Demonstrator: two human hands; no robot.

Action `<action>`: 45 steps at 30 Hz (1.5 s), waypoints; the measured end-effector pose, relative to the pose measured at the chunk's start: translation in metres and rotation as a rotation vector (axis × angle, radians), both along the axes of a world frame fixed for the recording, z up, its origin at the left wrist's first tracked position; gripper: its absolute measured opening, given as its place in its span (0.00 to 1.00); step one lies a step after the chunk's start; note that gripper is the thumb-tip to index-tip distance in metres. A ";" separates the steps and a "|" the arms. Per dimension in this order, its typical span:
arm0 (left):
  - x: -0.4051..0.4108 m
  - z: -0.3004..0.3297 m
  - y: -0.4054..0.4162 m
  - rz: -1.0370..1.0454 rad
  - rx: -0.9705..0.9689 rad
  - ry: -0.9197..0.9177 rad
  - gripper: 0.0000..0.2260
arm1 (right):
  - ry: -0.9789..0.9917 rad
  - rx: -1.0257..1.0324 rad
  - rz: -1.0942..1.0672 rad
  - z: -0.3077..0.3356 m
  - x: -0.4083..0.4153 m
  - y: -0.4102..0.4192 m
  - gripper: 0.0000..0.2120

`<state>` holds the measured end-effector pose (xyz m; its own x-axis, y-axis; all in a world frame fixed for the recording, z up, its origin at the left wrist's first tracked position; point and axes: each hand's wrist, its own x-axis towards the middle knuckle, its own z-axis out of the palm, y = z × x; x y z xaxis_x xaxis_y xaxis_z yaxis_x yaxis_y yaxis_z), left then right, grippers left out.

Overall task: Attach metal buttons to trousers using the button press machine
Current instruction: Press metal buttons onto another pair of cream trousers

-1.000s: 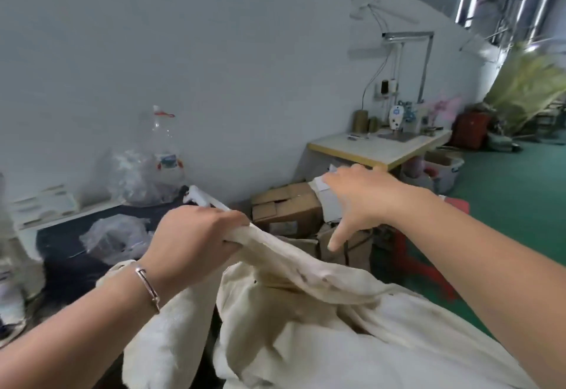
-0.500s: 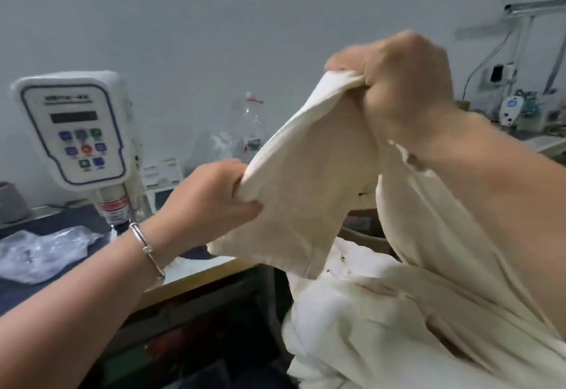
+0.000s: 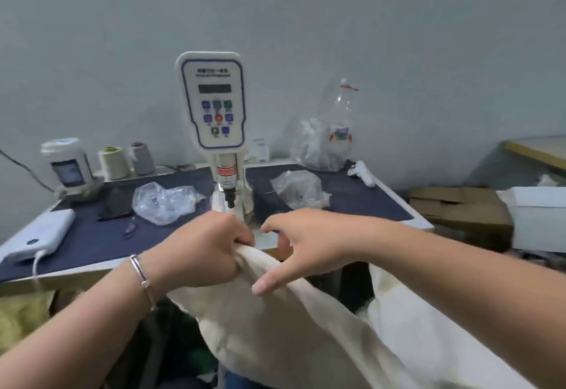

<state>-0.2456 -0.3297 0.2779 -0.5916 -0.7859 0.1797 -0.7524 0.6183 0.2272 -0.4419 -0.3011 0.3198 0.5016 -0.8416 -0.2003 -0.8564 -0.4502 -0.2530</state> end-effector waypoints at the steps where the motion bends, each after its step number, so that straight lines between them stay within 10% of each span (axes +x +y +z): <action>1: 0.009 0.002 0.003 0.005 0.007 0.047 0.05 | -0.050 -0.013 0.015 -0.014 0.016 -0.007 0.34; 7: 0.069 -0.006 0.007 0.187 -0.018 0.330 0.17 | -0.660 0.274 0.136 -0.058 0.047 -0.048 0.02; 13: 0.097 -0.047 -0.009 0.647 0.137 0.676 0.10 | -1.049 0.444 -0.143 -0.100 0.038 -0.070 0.24; 22: 0.073 -0.081 -0.022 0.469 0.622 0.665 0.42 | -1.549 1.031 -0.252 -0.114 0.012 -0.069 0.18; 28: 0.069 -0.103 -0.012 0.254 0.899 0.773 0.24 | -1.630 0.960 -0.276 -0.116 0.007 -0.068 0.16; 35: 0.077 -0.089 -0.012 0.225 0.966 1.034 0.19 | -1.008 0.114 -0.338 -0.109 0.004 -0.079 0.15; 45: 0.083 -0.045 -0.025 0.217 0.909 1.201 0.16 | -0.331 -0.201 -0.170 -0.036 -0.016 -0.072 0.11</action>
